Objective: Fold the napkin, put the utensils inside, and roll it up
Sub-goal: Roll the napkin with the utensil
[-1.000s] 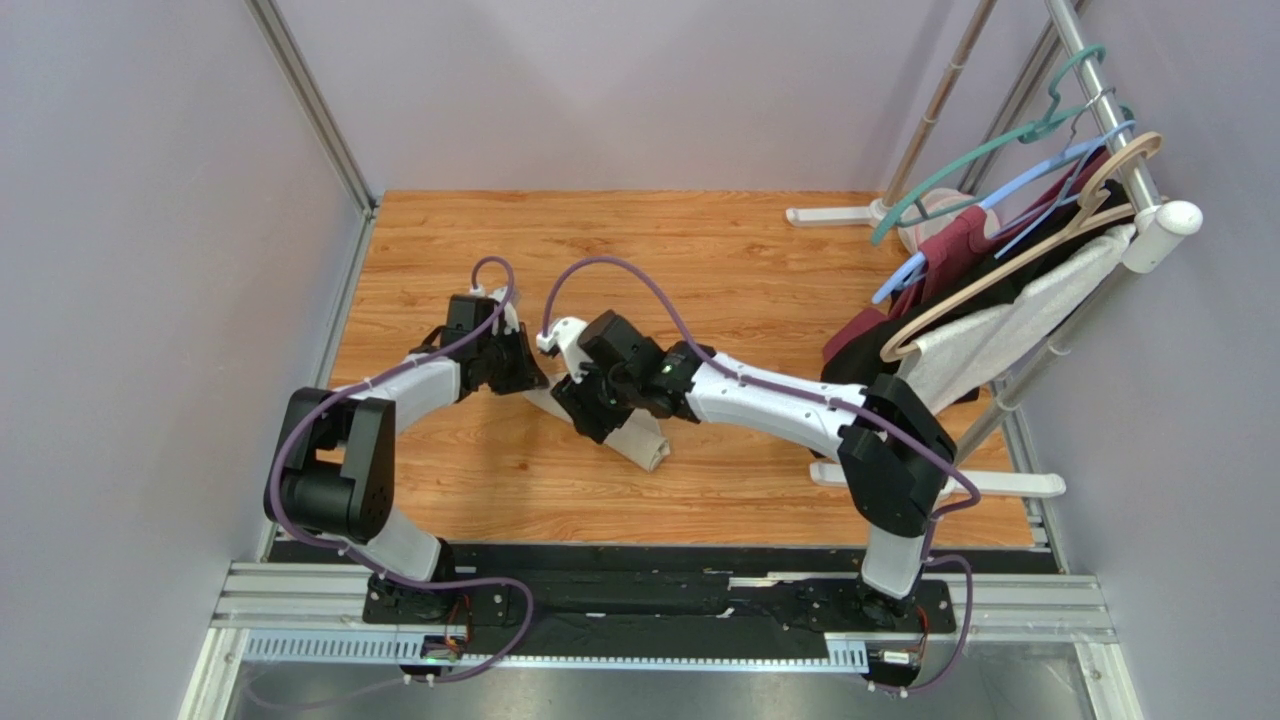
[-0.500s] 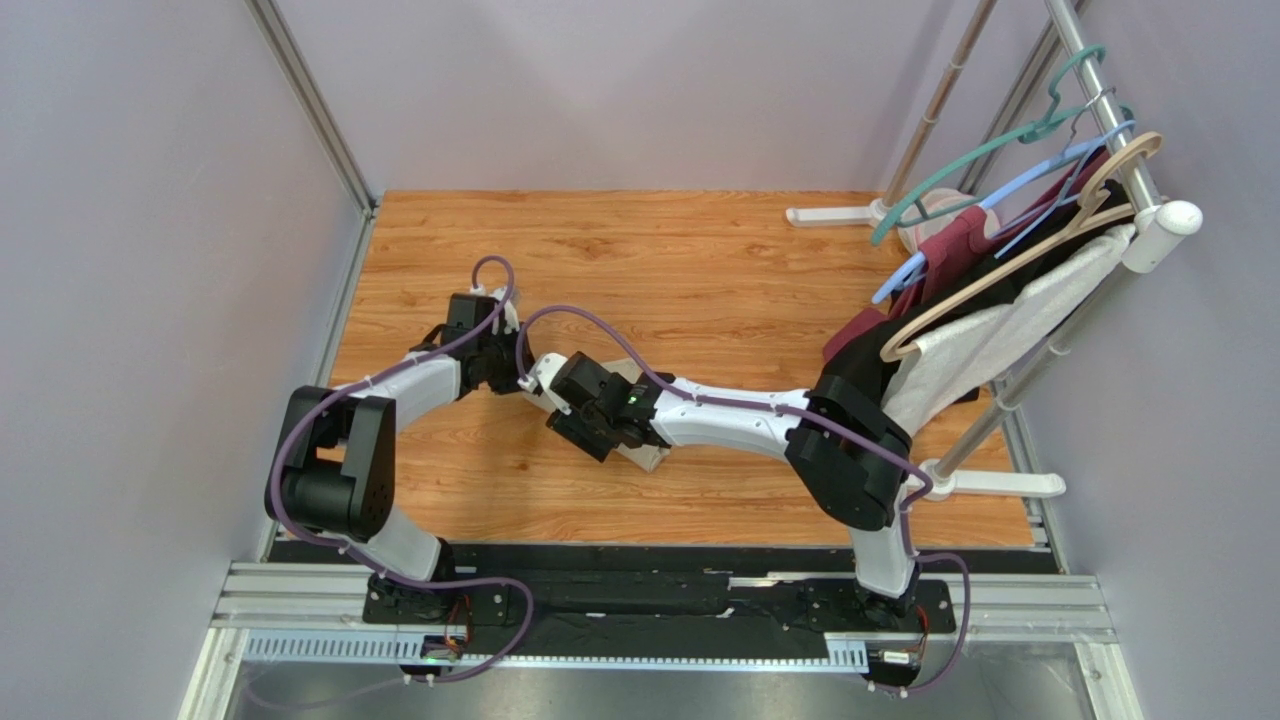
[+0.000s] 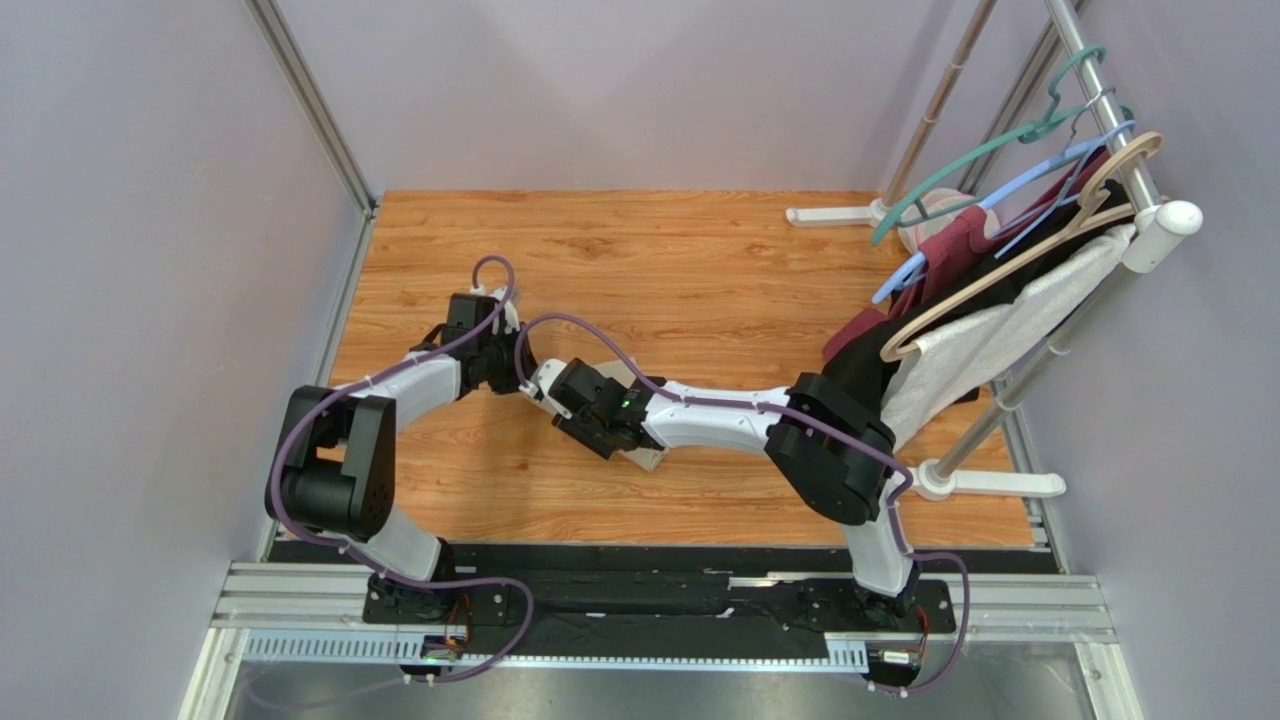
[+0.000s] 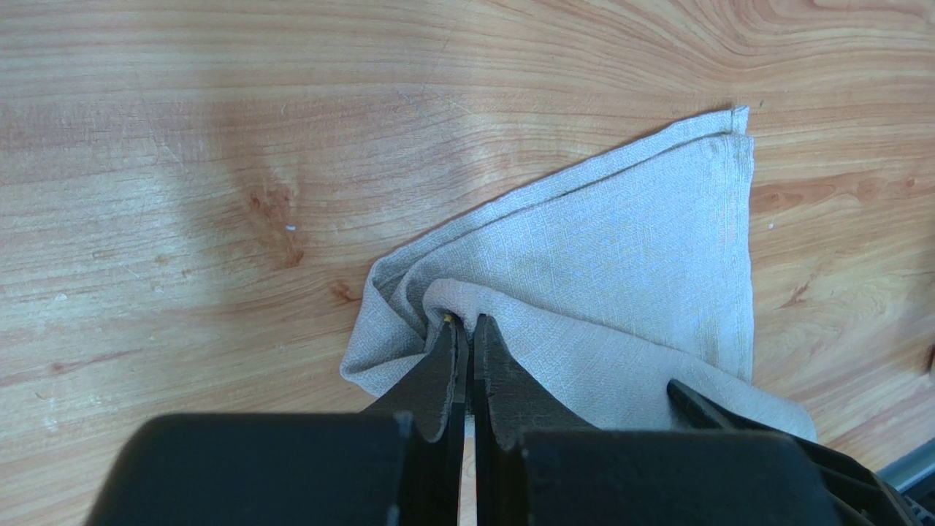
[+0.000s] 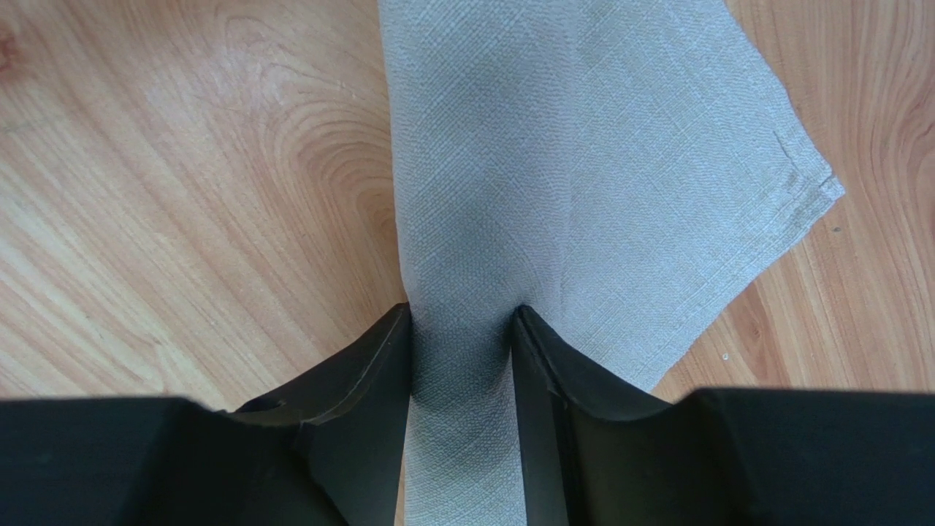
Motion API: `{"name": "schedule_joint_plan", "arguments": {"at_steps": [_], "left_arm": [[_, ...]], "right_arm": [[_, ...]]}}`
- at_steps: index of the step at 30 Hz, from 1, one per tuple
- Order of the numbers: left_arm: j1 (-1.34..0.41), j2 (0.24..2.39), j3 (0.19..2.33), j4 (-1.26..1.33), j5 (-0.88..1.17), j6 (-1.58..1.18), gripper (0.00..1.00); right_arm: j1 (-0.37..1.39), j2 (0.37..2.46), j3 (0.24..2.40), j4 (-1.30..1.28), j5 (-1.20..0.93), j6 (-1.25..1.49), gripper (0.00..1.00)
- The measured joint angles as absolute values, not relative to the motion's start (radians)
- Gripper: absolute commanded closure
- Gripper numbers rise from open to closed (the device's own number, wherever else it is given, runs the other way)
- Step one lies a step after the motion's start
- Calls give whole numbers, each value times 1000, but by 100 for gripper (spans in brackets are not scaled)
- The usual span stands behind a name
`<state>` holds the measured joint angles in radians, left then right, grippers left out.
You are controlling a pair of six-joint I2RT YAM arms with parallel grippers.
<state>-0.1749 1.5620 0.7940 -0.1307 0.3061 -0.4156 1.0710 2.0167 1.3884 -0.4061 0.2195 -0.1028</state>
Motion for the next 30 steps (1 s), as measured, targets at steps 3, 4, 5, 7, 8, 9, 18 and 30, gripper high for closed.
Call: {"name": "schedule_joint_plan", "arguments": {"at_steps": [3, 4, 5, 7, 8, 9, 18, 30], "left_arm": [[-175, 1562, 794, -130, 309, -416, 100], [-175, 1562, 794, -130, 310, -416, 100], [-175, 1562, 794, -129, 310, -416, 96], [-175, 1562, 796, -128, 315, -416, 64], [-175, 1562, 797, -126, 317, -415, 55], [-175, 1562, 800, -125, 318, -415, 46], [-175, 1445, 781, -122, 241, -437, 20], [-175, 1289, 647, -54, 178, -445, 22]], "right_arm": [[1060, 2017, 1388, -404, 214, -102, 72], [1053, 2017, 1388, -403, 206, -102, 74], [1047, 2017, 1388, -402, 196, -102, 76], [1028, 2017, 1390, -402, 156, -100, 79], [1015, 2017, 1393, -403, 127, -96, 80], [1002, 2017, 1395, -403, 94, -93, 81], [866, 2017, 1402, -402, -239, -32, 83], [718, 2101, 1435, -399, -625, 100, 84]]}}
